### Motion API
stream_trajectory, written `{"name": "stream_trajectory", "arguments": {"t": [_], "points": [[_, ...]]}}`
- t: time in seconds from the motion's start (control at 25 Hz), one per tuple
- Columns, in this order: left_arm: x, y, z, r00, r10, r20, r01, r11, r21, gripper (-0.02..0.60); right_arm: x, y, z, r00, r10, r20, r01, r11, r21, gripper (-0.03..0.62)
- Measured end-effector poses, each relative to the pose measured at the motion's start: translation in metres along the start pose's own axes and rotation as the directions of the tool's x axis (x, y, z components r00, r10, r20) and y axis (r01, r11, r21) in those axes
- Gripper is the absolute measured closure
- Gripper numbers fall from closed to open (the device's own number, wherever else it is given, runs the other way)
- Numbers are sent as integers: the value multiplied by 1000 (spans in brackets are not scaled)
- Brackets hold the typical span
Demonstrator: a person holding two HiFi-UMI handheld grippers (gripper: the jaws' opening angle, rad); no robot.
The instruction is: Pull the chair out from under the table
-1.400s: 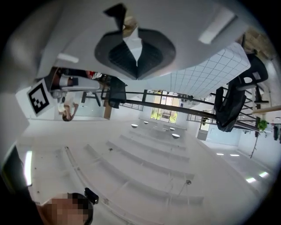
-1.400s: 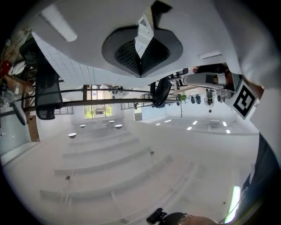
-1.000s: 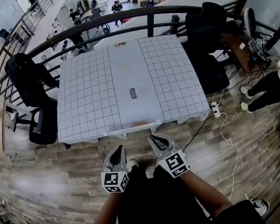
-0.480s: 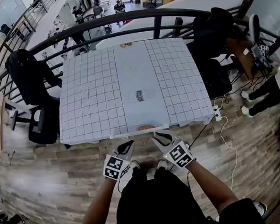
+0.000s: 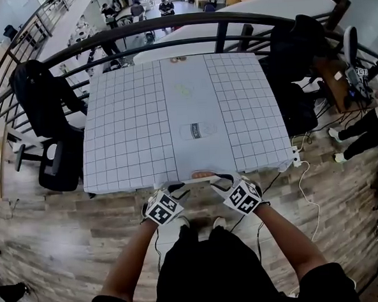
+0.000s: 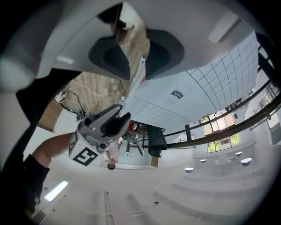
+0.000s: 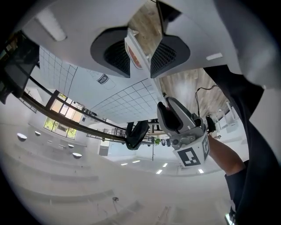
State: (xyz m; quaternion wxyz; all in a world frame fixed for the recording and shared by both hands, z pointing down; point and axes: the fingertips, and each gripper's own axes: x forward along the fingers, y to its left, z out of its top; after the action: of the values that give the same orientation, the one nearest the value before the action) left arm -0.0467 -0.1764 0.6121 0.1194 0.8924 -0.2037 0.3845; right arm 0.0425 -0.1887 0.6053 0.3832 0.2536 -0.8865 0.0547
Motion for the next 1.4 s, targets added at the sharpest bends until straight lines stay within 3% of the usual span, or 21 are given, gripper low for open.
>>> {"name": "stream_trajectory", "arguments": {"t": [0.16,0.36,0.52,0.88,1.04,1.2,1.4], "points": [[13,6,-18,995,-42,-93,48,997,62,432,18,1,-8,998,41,-51,-43,998,-54,447],[18,10,-28,983,-94,-158,108,991,81,411,34,6,-10,988,102,-119,-114,988,-104,443],[46,16,-45,973,-87,-214,118,984,134,398,56,7,-41,971,135,-197,-170,970,-175,428],[71,22,-60,946,-108,-304,165,972,168,368,79,2,-81,919,185,-349,-280,928,-245,428],[76,24,-67,940,-121,-318,173,975,142,368,89,2,-94,900,173,-399,-310,898,-311,451],[83,22,-69,941,-137,-310,172,981,89,366,97,2,-101,895,168,-413,-312,898,-310,449],[88,28,-74,929,-141,-343,182,979,90,367,104,-1,-106,873,151,-464,-329,884,-331,469]]}}
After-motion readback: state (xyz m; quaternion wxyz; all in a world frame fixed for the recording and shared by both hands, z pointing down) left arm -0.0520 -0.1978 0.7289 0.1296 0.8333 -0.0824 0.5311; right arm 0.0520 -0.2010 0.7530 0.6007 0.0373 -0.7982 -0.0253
